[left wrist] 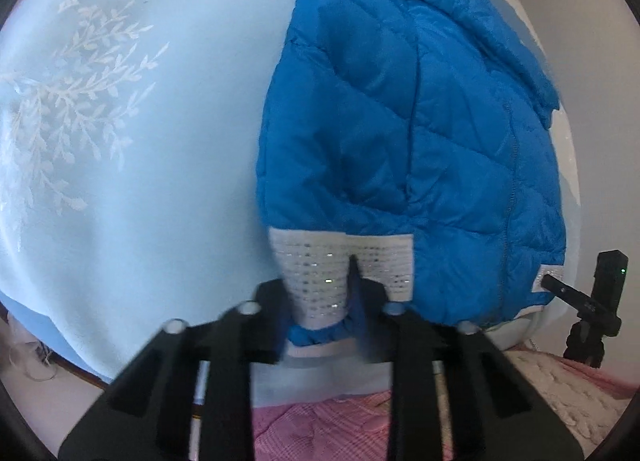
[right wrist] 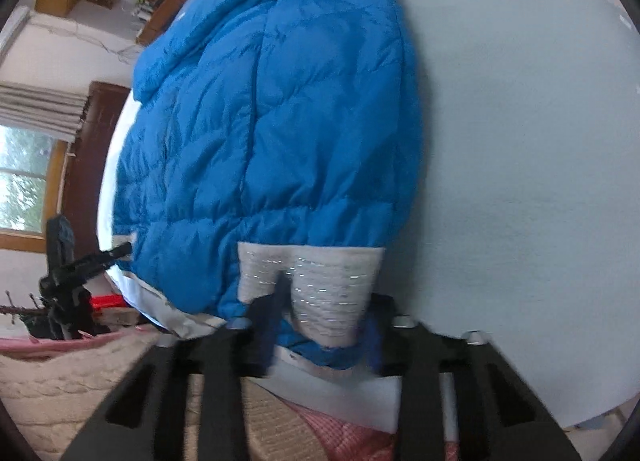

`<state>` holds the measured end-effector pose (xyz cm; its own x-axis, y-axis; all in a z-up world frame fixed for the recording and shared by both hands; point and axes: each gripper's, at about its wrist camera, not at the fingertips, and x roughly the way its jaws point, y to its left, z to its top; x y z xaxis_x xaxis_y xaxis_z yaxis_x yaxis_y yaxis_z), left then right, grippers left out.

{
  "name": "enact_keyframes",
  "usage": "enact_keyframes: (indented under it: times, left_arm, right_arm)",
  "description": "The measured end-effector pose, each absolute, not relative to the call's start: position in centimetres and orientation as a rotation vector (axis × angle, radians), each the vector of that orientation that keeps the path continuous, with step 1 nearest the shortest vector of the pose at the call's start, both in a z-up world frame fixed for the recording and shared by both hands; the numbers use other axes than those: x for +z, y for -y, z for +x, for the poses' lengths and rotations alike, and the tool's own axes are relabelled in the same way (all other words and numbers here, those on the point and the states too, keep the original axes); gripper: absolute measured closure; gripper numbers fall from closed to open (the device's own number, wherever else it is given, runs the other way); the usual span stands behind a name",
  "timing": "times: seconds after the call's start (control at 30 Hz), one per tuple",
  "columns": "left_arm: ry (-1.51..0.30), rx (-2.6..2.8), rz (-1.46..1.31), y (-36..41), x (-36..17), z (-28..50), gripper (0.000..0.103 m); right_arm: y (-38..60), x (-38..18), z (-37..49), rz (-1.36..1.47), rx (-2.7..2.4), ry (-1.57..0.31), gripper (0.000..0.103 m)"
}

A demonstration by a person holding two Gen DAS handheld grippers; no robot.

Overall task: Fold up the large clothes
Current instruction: 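Grasp the silver-banded hem corners with the left and right grippers, then lift the hem with both grippers and fold it toward the collar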

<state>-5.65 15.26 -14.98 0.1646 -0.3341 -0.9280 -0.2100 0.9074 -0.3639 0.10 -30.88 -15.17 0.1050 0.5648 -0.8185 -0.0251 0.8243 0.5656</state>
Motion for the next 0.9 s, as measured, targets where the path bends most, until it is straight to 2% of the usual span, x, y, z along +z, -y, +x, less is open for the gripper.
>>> enact_keyframes:
  times: [0.1, 0.23, 0.47, 0.9]
  left_arm:
    - [-1.4, -0.111, -0.475, -15.5, -14.3, -6.1, 0.092]
    - [-1.387, -0.13, -0.443, -15.2, -13.6, -6.5, 0.093]
    - [-1.43, -0.137, -0.469, -15.4, -15.0, -5.2, 0.093]
    - [-1.188, -0.263, -0.553, -18.3, -6.2, -2.4, 0.094]
  right_arm:
    - [31.6, -14.5, -0.3, 0.5, 0.5, -1.378, 0.091]
    - [31.6, -13.3, -1.1, 0.487, 0.549, -1.363, 0.092]
    - [31.8, -14.5, -0.6, 0.475, 0.53, -1.415, 0.093]
    - [32.9, -5.3, 3.4, 0.478, 0.571, -1.19, 0.094]
